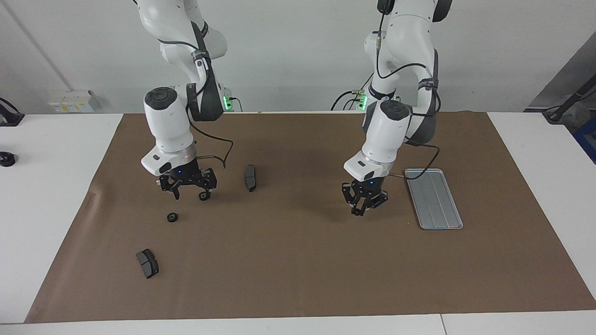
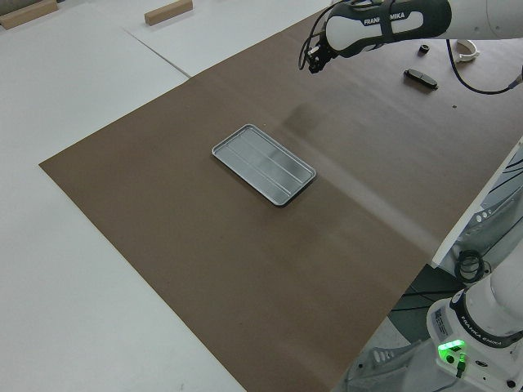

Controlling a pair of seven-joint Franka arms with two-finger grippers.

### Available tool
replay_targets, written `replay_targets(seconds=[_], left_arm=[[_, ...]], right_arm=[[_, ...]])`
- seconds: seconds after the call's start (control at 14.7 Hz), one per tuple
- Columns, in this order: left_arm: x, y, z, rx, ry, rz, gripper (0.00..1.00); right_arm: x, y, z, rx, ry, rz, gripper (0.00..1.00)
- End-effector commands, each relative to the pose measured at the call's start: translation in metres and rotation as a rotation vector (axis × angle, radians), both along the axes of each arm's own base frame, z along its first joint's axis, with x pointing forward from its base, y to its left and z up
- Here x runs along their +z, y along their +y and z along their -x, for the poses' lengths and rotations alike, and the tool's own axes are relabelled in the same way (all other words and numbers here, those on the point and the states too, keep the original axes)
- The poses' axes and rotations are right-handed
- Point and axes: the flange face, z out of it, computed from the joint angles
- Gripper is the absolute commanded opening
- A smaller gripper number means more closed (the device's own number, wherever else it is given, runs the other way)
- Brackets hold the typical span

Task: Place bearing gear from tray to pile
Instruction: 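Grasp the last bearing with the left gripper while the right gripper places another, then carry the bearing to center with the left gripper while the right gripper approaches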

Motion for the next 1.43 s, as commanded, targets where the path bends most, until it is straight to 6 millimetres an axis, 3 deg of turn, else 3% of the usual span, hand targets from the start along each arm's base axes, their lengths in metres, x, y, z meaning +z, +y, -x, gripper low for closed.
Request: replay_targets(seconds=[0.0,0.2,0.27,0.34,0.41,0.61,0.68,0.75,1.02,1.23,1.36], left_arm=[[-0.032,-0.041,0.013,-0.015,-0.021,0.012,0.0],[-0.052,-0.073,0.027,-0.035,-0.029,0.03,0.0],[-0.055,-0.078,0.03,-0.039,-0.042,0.037,0.09],[-0.055,-0.078,0.03,-0.039,-0.043,0.038,0.66],[-0.056,-0.077,0.03,-0.036,-0.04,0.036,1.0],[-0.046,-0.075,0.027,-0.026,-0.039,0.041,1.0],[-0.04,-0.067,0.025,-0.019,-0.033,0.035,1.0],[-0.021,-0.054,0.023,-0.01,-0.028,0.03,1.0],[0.052,0.014,0.021,0.02,0.055,-0.016,1.0],[0.099,0.082,0.02,0.042,0.126,-0.057,1.0],[0.129,0.132,0.023,0.054,0.152,-0.069,1.0]], right_arm=[[0.043,0.004,-0.039,-0.034,0.024,-0.014,1.0],[0.065,0.015,-0.059,-0.043,0.014,-0.058,1.0],[0.063,0.023,-0.064,-0.034,0.013,-0.06,1.0],[0.057,0.036,-0.07,-0.023,0.019,-0.061,1.0],[0.053,0.051,-0.076,-0.024,0.018,-0.063,1.0],[0.035,0.091,-0.087,-0.044,0.018,-0.069,1.0],[0.032,0.094,-0.087,-0.044,0.015,-0.071,1.0],[0.025,0.108,-0.086,-0.032,0.021,-0.072,1.0],[-0.027,0.203,-0.077,-0.045,0.013,-0.092,1.0],[-0.055,0.277,-0.074,-0.068,-0.017,-0.115,1.0],[-0.075,0.323,-0.06,-0.043,-0.028,-0.12,1.0]])
